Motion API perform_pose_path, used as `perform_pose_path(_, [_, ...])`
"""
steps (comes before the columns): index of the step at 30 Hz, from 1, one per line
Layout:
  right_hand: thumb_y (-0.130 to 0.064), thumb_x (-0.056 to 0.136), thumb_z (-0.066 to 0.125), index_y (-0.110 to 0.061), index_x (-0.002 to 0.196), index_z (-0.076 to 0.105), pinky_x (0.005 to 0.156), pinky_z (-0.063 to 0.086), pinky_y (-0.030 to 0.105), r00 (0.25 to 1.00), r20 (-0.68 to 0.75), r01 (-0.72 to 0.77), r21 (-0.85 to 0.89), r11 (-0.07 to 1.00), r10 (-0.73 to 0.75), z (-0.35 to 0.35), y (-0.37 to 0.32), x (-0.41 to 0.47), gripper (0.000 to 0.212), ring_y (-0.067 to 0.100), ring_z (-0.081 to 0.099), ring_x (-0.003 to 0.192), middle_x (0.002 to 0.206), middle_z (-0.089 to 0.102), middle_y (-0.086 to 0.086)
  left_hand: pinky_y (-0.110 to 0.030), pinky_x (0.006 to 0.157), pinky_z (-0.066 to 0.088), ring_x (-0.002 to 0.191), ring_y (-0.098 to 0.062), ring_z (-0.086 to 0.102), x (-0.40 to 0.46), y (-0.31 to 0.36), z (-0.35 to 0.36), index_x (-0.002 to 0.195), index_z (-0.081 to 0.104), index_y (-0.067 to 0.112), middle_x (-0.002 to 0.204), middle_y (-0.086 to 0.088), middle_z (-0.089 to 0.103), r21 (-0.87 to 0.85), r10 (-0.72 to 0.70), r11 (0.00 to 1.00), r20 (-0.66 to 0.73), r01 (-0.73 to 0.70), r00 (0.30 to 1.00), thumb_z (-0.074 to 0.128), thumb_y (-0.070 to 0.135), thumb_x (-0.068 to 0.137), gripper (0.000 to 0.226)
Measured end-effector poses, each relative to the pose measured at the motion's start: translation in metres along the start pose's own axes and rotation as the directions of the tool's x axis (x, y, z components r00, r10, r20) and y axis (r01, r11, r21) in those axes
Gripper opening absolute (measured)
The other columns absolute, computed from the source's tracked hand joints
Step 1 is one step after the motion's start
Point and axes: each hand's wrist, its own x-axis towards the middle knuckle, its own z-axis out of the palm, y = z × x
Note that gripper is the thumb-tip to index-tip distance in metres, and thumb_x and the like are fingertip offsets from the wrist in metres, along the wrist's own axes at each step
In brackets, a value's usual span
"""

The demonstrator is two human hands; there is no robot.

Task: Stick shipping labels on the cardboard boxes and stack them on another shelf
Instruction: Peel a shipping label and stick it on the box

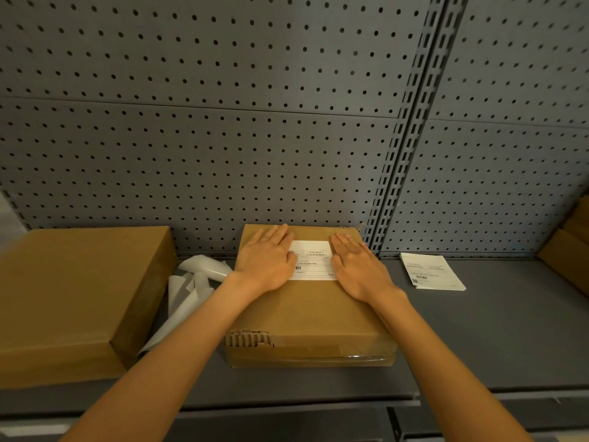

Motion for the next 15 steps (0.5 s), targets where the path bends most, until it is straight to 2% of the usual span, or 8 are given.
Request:
perform_pose_path(5, [-0.030, 0.102, 0.019, -0.014, 0.153, 0.013, 0.121, 0.003, 0.033, 1.000, -0.009, -0.007, -0.007, 1.000, 0.007, 0.004, 0.001, 0.003, 0.053, 0.013, 0.007, 0.148, 0.160, 0.012, 0.002, -0.026, 0.115, -0.006, 0.145, -0.006, -0.006, 0.004, 0.000, 0.002, 0.151, -0.002, 0.022, 0.159, 0.008, -0.006, -0.088, 0.139, 0.988, 0.121, -0.129, 0.983, 0.012, 0.036, 0.103, 0.052])
perform_pose_path(9, [-0.030, 0.102, 0.019, -0.015, 0.153, 0.014, 0.121, 0.004, 0.032, 1.000, -0.011, -0.010, -0.005, 1.000, 0.010, 0.004, 0.001, 0.004, 0.053, 0.013, 0.007, 0.147, 0.160, 0.013, 0.002, -0.022, 0.114, -0.009, 0.143, -0.002, -0.010, -0.012, -0.007, 0.000, 0.151, -0.004, 0.027, 0.158, 0.013, -0.008, -0.127, 0.224, 0.970, 0.153, -0.206, 0.962, 0.012, 0.039, 0.103, 0.052])
perform_pose_path(15, [-0.030, 0.102, 0.020, -0.014, 0.152, 0.015, 0.121, 0.005, 0.033, 1.000, -0.017, -0.005, -0.014, 1.000, 0.005, 0.004, 0.000, 0.004, 0.053, 0.014, 0.009, 0.147, 0.160, 0.015, 0.003, -0.025, 0.118, -0.006, 0.142, 0.003, -0.011, -0.046, -0.012, 0.001, 0.149, -0.004, 0.033, 0.156, 0.019, -0.007, -0.153, 0.290, 0.951, 0.149, -0.268, 0.945, 0.011, 0.042, 0.101, 0.051])
